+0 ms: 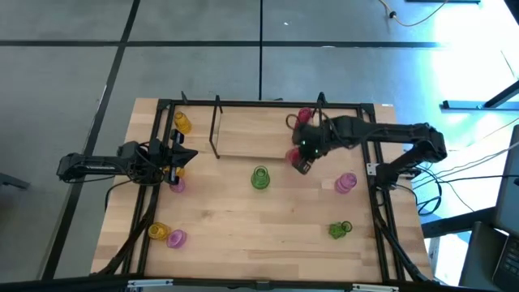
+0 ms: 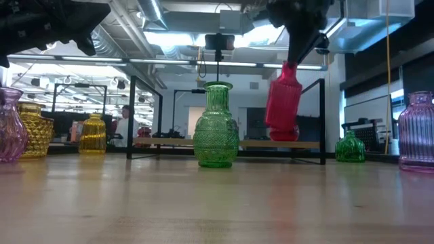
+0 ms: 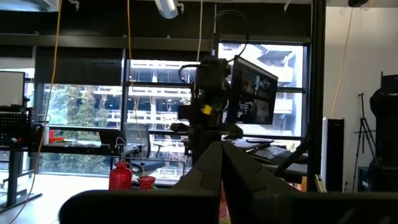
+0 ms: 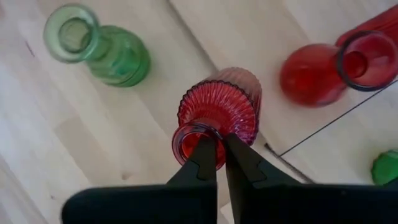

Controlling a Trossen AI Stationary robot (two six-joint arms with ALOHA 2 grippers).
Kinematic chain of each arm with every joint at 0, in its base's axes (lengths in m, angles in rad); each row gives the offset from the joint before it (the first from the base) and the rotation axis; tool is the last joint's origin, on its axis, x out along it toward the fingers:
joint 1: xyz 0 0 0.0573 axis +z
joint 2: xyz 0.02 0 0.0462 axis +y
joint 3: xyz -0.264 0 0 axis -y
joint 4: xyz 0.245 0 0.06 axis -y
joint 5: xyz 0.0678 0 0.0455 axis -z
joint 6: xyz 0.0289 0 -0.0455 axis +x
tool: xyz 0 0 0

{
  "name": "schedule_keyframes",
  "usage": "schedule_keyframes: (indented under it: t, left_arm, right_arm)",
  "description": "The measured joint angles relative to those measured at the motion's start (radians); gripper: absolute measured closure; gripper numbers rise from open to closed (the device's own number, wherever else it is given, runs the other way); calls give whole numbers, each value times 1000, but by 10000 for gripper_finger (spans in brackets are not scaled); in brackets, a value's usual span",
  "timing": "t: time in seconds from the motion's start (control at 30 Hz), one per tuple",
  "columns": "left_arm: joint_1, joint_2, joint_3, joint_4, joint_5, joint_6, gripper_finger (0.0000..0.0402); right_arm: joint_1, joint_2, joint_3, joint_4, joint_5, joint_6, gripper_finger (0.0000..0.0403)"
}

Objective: Sort vases onto shelf
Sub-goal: Put the red vase on the shelf aligned with the other red vases

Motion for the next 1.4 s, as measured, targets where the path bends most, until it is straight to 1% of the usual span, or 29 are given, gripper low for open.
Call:
schedule_keyframes:
  t: [0.2, 0.37, 0.57, 0.83, 1.0, 1.13, 1.4]
  left_arm:
    - [0, 0, 0, 0, 0, 0, 400]
    - [0, 0, 0, 0, 0, 0, 400]
    - [0, 0, 0, 0, 0, 0, 400]
    - [0, 0, 0, 0, 0, 0, 400]
    - [0, 0, 0, 0, 0, 0, 400]
    - [0, 0, 0, 0, 0, 0, 400]
    - [0, 0, 0, 0, 0, 0, 400]
  right_arm:
    - [-94, 0, 0, -28, -56, -9, 403]
    - [-145, 0, -2, -71, -97, -32, 403]
    - [-163, 1, -3, -72, -97, -52, 403]
    - [-163, 39, -4, -71, -95, -84, 403]
    - [-163, 53, -3, -70, -57, -89, 403]
    - [-163, 53, -3, -69, -50, -103, 403]
    - [-162, 55, -3, -76, 27, -110, 403]
